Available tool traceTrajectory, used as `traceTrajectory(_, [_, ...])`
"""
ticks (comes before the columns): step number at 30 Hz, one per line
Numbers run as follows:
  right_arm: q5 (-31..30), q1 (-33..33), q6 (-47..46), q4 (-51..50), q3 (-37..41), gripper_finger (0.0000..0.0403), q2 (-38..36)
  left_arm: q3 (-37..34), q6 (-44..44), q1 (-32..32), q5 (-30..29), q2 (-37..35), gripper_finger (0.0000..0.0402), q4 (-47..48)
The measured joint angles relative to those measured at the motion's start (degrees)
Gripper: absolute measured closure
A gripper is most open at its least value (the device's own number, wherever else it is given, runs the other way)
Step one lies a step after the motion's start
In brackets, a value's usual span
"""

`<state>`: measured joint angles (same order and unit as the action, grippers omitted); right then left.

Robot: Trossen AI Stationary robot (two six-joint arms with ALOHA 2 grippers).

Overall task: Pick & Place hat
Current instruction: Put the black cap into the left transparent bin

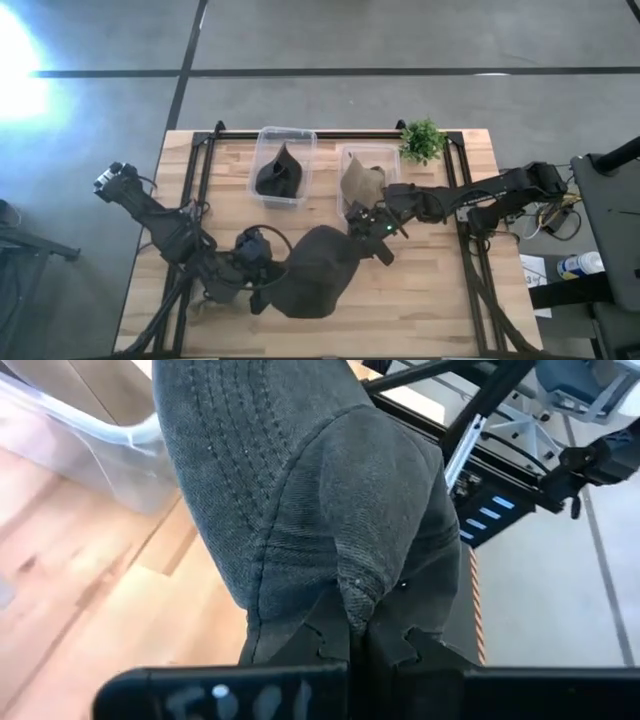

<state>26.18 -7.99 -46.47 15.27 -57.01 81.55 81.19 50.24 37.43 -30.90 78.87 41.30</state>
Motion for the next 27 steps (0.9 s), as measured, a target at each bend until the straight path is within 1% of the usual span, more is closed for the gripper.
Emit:
traceTrajectory(4, [-0.7,0.2,1.2,0.0,0.0,0.0308,0.8,0.0,-1.2,-0.3,-3.0,0.0,0.0399,1.0])
traceTrajectory(6, [-1.3,0.5,3.0,-0.1,-0.3,0.0334,0.8,0.0,-1.1,-0.3,-7.0,0.0,0.0393,2.5])
traceTrajectory(8, [-3.3,0.8,5.0,0.0,-0.8,0.0364,0.8,0.0,-0.7,-0.4,-10.9,-0.1,0.0382,4.9])
traceTrajectory(9, [-4.2,1.0,6.0,0.0,-1.0,0.0379,0.8,0.0,-0.6,-0.4,-12.1,-0.1,0.0374,6.0])
traceTrajectory(10, [-5.2,1.3,6.6,-0.1,-1.2,0.0384,0.8,0.0,-0.5,-0.4,-13.2,-0.2,0.0364,7.1])
traceTrajectory(13, [-8.1,2.5,7.5,-0.6,-2.5,0.0388,0.8,0.0,0.5,-0.4,-17.2,-0.5,0.0329,10.6])
traceTrajectory(17, [-14.8,4.4,9.3,-1.9,-4.5,0.0389,0.9,0.4,1.1,-0.4,-21.4,-2.2,0.0269,16.7])
traceTrajectory(19, [-18.8,5.4,10.4,-1.9,-5.5,0.0389,0.9,1.6,1.4,-0.3,-24.1,-3.0,0.0239,20.4])
traceTrajectory(22, [-25.8,7.1,11.5,-1.7,-7.4,0.0389,0.9,3.7,4.1,-0.1,-28.8,-4.8,0.0200,27.5])
traceTrajectory(24, [-30.9,8.0,12.6,-1.9,-8.7,0.0389,1.1,5.1,6.2,-0.1,-31.3,-6.3,0.0181,31.1])
traceTrajectory(27, [-35.8,9.8,13.5,-3.3,-12.1,0.0389,3.4,6.0,6.9,-0.1,-31.7,-8.5,0.0165,33.2])
